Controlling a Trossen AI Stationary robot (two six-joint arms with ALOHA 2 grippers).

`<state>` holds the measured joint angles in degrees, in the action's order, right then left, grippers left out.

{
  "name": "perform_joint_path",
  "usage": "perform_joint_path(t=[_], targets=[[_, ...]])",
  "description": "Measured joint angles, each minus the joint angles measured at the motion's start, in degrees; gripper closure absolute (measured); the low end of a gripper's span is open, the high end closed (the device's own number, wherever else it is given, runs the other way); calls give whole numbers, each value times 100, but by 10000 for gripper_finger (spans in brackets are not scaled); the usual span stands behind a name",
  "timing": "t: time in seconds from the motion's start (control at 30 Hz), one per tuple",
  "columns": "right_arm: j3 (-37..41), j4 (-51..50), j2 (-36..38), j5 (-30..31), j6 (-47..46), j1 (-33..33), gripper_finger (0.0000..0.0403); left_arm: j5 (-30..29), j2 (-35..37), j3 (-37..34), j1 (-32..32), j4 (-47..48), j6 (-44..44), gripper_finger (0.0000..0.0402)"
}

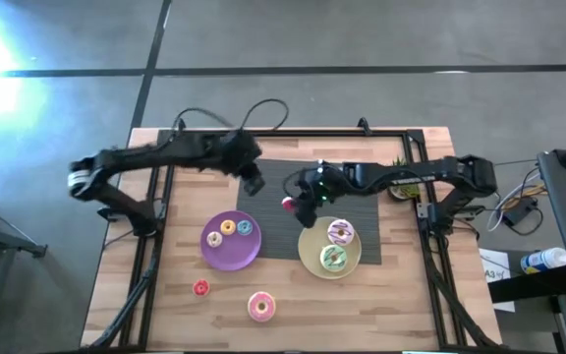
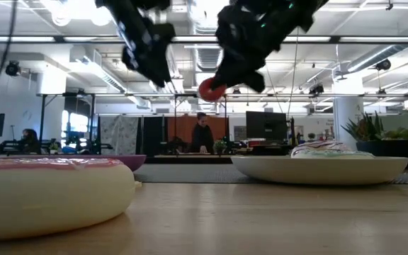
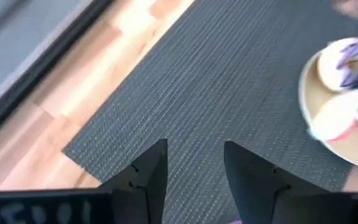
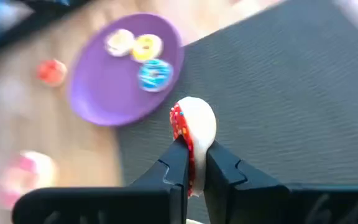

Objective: Pick & Place donuts
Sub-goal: Put the small red donut on the purple plate

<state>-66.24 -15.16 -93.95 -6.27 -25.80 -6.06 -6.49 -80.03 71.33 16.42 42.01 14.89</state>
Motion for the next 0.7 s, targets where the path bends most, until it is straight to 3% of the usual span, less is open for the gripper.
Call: perform_joint_path(t=[0.1, 0.23, 0.43, 0.7], targets=[[0, 788, -372, -651, -930, -81, 381, -528, 664, -502, -529, -175, 267, 271], [-236, 1144, -951, -960, -1732, -32, 381, -1331, 1421, -1184, -1244, -243, 828, 271], [-1157, 1107, -1873, -1587, -2097, 184, 381, -2127, 2268, -2134, -2260, -244, 1405, 271], [-2782, 312, -3194, -1700, -2204, 474, 380, -2737, 2870, -2717, -3014, -113, 2254, 271]])
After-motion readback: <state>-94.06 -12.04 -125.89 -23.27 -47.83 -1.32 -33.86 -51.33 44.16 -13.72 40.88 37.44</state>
